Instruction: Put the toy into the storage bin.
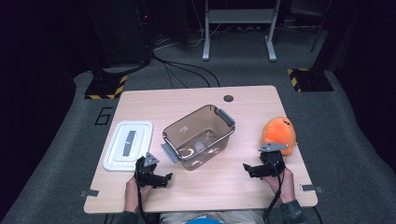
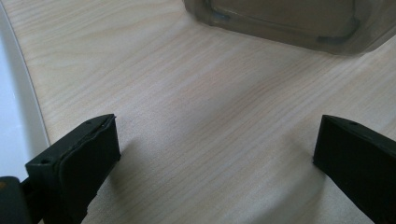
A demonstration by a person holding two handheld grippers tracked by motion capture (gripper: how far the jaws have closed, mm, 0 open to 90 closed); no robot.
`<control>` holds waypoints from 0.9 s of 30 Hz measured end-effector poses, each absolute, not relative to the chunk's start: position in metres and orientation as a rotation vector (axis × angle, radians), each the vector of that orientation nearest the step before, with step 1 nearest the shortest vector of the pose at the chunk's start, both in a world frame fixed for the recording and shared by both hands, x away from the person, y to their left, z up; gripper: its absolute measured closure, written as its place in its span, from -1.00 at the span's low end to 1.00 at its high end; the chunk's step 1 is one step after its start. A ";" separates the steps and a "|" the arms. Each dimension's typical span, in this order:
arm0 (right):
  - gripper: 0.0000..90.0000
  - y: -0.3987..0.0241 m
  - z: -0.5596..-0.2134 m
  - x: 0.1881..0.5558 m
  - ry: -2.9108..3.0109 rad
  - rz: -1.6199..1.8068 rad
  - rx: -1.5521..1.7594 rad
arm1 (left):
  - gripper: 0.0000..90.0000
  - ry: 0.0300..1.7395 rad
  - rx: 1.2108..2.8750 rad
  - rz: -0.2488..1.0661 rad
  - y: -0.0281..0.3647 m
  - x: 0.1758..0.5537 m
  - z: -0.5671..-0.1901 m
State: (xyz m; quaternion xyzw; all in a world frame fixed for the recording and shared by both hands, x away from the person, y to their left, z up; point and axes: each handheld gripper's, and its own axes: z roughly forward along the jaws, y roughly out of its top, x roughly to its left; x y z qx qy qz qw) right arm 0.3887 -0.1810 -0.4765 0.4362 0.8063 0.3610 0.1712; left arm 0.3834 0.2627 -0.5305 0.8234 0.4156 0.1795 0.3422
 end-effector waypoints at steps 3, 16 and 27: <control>-0.92 -0.182 -0.470 0.391 2.285 1.029 1.241 | -1.00 1.080 2.141 0.467 0.263 0.383 -0.530; -0.90 -0.192 -0.444 0.398 2.245 1.048 1.247 | -1.00 1.081 2.141 0.466 0.263 0.384 -0.531; -0.88 -0.197 -0.421 0.408 2.220 1.056 1.240 | -1.00 1.080 2.142 0.466 0.263 0.384 -0.530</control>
